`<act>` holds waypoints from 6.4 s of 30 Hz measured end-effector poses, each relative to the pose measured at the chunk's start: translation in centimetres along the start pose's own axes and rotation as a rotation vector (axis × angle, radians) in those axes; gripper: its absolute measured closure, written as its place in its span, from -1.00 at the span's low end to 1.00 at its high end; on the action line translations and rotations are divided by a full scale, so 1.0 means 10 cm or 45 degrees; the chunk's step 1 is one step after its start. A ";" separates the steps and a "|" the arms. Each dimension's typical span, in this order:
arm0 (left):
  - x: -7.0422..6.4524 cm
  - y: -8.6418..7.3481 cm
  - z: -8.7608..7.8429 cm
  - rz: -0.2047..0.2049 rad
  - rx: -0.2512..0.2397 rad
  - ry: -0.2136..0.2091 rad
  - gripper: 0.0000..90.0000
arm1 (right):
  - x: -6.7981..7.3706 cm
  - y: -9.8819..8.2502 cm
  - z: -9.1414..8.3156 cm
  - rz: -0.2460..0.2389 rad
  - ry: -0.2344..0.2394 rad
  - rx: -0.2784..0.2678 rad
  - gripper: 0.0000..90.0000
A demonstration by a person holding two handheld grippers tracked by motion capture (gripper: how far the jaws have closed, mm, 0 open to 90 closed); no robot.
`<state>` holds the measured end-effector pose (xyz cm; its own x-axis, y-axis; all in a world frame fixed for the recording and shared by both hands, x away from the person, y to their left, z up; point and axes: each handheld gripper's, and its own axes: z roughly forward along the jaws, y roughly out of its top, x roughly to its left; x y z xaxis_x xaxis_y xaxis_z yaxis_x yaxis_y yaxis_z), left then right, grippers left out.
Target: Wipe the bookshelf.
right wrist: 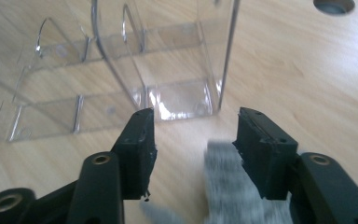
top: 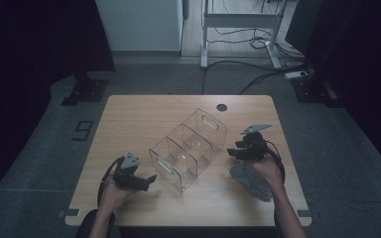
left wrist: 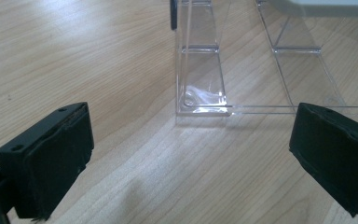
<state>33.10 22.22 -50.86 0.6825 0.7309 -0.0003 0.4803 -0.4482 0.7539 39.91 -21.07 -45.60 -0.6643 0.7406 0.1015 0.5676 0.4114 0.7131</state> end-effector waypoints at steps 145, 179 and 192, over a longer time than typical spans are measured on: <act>0.38 0.19 -0.07 -0.150 0.134 0.214 0.87 | -0.11 -0.79 0.06 0.017 -0.214 0.410 0.23; 0.43 0.13 -0.07 -0.177 0.062 0.191 0.92 | 0.14 -0.42 -0.45 0.034 -0.094 0.102 0.52; 0.43 0.15 -0.05 -0.170 0.065 0.192 0.93 | 0.40 -0.20 -0.41 -0.023 -0.017 0.019 0.50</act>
<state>36.46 24.94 -49.44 0.5225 0.8526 0.0032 0.5909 -0.3649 0.7195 34.16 -21.12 -43.73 -0.6677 0.7402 0.0794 0.5632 0.4325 0.7041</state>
